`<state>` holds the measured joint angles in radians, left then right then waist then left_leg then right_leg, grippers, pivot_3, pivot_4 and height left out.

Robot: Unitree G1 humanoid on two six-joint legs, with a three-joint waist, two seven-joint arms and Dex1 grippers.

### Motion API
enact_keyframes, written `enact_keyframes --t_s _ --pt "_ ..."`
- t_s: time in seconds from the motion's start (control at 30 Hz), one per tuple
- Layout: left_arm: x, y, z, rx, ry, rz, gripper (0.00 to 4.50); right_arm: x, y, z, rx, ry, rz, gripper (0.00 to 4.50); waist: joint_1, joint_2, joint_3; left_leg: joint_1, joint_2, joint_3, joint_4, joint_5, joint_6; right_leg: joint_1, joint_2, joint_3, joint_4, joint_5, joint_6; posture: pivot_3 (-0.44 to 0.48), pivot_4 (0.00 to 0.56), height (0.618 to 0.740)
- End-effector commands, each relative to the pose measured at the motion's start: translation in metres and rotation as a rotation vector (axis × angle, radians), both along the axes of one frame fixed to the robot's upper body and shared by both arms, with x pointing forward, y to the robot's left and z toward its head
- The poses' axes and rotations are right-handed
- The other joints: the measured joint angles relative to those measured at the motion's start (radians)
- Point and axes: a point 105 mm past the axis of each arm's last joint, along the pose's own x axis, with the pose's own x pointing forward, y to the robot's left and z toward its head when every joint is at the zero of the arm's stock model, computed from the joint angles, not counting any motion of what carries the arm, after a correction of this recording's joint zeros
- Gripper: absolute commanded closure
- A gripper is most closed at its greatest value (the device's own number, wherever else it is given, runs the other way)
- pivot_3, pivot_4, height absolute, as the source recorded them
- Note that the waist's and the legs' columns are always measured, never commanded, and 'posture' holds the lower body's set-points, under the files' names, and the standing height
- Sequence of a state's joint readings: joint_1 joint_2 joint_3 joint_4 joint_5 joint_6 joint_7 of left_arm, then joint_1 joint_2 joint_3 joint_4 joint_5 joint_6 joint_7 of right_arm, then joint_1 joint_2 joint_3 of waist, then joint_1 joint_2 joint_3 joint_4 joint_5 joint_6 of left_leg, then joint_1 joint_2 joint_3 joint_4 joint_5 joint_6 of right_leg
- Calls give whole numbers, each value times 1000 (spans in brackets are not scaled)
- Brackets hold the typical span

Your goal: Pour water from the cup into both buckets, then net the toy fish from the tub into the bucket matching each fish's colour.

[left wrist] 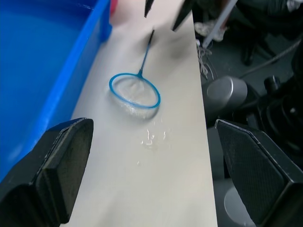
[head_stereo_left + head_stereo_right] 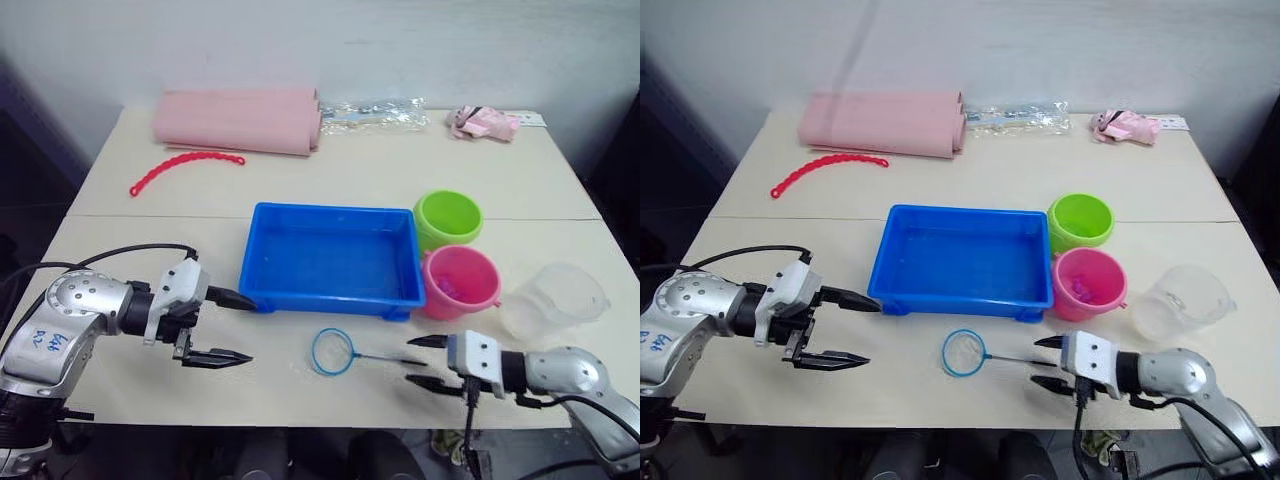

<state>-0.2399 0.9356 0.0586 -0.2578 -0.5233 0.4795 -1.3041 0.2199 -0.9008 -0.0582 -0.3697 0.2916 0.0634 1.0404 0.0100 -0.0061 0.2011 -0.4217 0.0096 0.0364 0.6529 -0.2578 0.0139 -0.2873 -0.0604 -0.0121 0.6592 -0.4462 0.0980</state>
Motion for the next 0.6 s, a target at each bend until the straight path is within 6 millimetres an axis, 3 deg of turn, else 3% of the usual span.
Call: enact_keyframes --t_s 0.03,0.17,0.23,0.33,0.43,0.6 --pt "8 4 21 -86 17 32 0 -7 -29 53 106 -36 -159 30 0 0 0 0 0 0 0 0 0 0 0 0 0 0 0 0 150 740" --pt "23 14 30 -99 36 73 0 -37 -82 89 152 64 -360 30 -6 -2 -1 2 0 0 -2 0 0 2 1 0 -2 0 0 0 150 740" --pt "23 16 31 -81 67 44 0 -46 -116 104 156 70 -488 30 -9 -3 -1 2 0 0 -3 0 0 2 1 0 -3 0 0 0 150 740" --pt "24 16 35 -70 71 -3 0 -57 -151 123 150 39 -618 30 -12 -3 -1 2 -1 2 -5 0 0 2 1 1 -6 0 0 0 150 740" --pt "34 12 40 -98 53 -15 0 -64 -166 129 110 31 -686 30 -12 -2 -1 3 0 2 -6 0 0 2 1 2 -6 0 0 0 150 740" --pt "36 -4 42 -128 51 -69 0 -55 -153 119 123 29 -675 30 -15 -3 -1 3 0 3 -5 0 0 1 1 4 -6 0 0 0 150 740"
